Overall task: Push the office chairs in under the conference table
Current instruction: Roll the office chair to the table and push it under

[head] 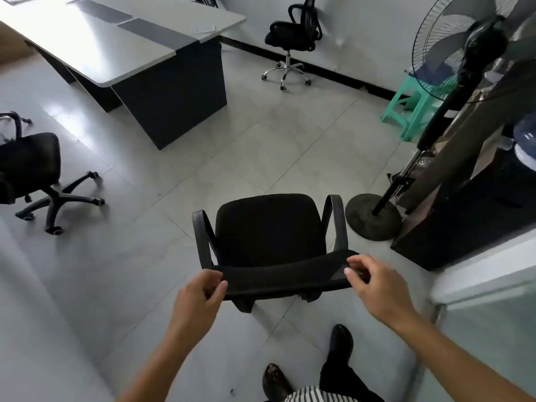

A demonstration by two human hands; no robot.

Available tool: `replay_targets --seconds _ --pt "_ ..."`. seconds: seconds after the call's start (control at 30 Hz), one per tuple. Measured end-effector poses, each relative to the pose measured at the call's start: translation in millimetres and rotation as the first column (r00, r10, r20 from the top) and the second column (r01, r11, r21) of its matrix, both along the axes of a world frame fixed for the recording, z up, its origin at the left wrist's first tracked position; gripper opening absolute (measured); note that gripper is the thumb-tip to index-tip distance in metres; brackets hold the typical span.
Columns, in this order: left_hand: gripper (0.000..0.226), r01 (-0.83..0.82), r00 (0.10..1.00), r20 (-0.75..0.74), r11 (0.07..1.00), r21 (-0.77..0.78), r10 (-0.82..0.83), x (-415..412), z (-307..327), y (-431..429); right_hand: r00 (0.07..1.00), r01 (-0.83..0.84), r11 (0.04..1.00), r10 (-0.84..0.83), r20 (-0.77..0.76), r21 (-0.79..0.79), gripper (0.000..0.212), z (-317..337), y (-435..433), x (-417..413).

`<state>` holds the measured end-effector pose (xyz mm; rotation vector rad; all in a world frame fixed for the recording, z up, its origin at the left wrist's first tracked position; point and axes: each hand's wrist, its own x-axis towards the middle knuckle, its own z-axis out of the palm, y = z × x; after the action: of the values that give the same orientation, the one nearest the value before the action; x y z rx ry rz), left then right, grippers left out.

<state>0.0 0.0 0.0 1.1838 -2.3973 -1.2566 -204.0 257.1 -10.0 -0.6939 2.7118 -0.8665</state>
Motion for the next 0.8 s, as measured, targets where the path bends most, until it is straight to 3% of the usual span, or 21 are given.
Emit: replay_targets --seconds 0.1,0.2,0.27,0.43,0.8 --pt "0.016 0.119 0.981 0.17 0.982 -0.148 -0.094 -19 -22 -8 0.998 -0.057 0.991 0.056 0.008 0.118 0.026 -23 -20 -16" --pt "0.023 0.221 0.928 0.334 0.965 -0.14 -0.164 -31 -46 -11 0.988 -0.013 0.981 -0.018 0.155 0.192 0.029 -45 -37 -20" --pt "0.027 0.308 0.89 0.418 0.916 -0.256 -0.182 -33 -58 -12 0.992 0.046 0.974 -0.071 0.106 0.222 0.03 -58 -42 -21" --pt "0.034 0.407 0.859 0.485 0.79 -0.457 -0.162 -43 -75 -18 0.996 0.079 0.968 -0.064 -0.069 0.24 0.035 -73 -50 -32" --pt "0.038 0.36 0.876 0.47 0.798 -0.483 -0.111 -121 -80 -80 0.992 0.035 0.974 -0.007 -0.127 0.223 0.037 -86 -118 -119"
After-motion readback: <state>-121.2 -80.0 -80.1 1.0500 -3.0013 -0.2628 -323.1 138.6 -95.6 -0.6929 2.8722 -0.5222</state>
